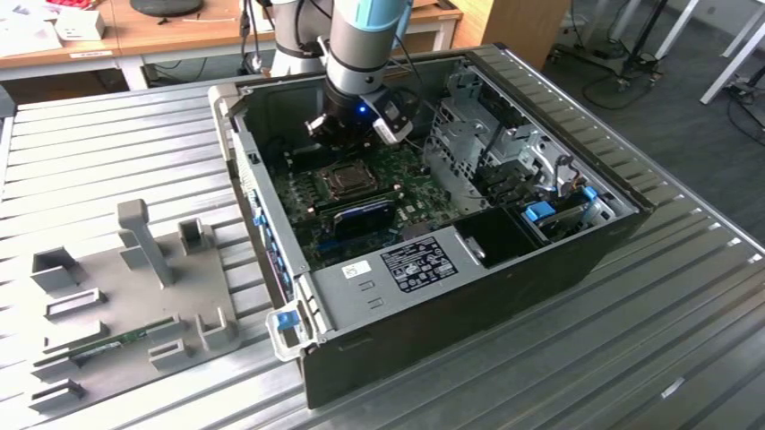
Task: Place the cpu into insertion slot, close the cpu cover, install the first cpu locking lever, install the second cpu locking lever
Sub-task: 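Install the first cpu locking lever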
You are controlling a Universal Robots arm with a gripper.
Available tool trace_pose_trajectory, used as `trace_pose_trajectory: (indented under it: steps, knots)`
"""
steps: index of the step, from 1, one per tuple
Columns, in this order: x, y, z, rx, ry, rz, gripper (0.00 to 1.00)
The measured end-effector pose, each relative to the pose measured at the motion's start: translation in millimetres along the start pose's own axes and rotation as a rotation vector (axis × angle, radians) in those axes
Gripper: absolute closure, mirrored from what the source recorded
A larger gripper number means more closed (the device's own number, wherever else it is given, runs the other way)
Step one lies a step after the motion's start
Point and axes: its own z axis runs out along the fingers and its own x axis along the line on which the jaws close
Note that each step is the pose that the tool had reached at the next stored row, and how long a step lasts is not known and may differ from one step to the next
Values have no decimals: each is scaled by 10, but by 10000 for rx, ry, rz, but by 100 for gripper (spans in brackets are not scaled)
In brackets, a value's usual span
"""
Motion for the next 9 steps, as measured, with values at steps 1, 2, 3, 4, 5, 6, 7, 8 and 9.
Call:
trace_pose_trajectory:
  steps: [1,2,3,4,5,6,7,8,9]
  knots:
    - [-1,2,1,1,0,1,90]
    - [-2,3,2,0,0,1,90]
    - [-2,4,2,1,0,2,90]
    - [-3,4,3,1,1,1,90]
    - [-3,6,3,1,1,0,90]
    - [-4,6,4,1,1,0,90]
    - [-4,7,4,2,1,0,90]
    - [-4,7,4,4,1,0,90]
    - [-4,7,5,5,1,0,90]
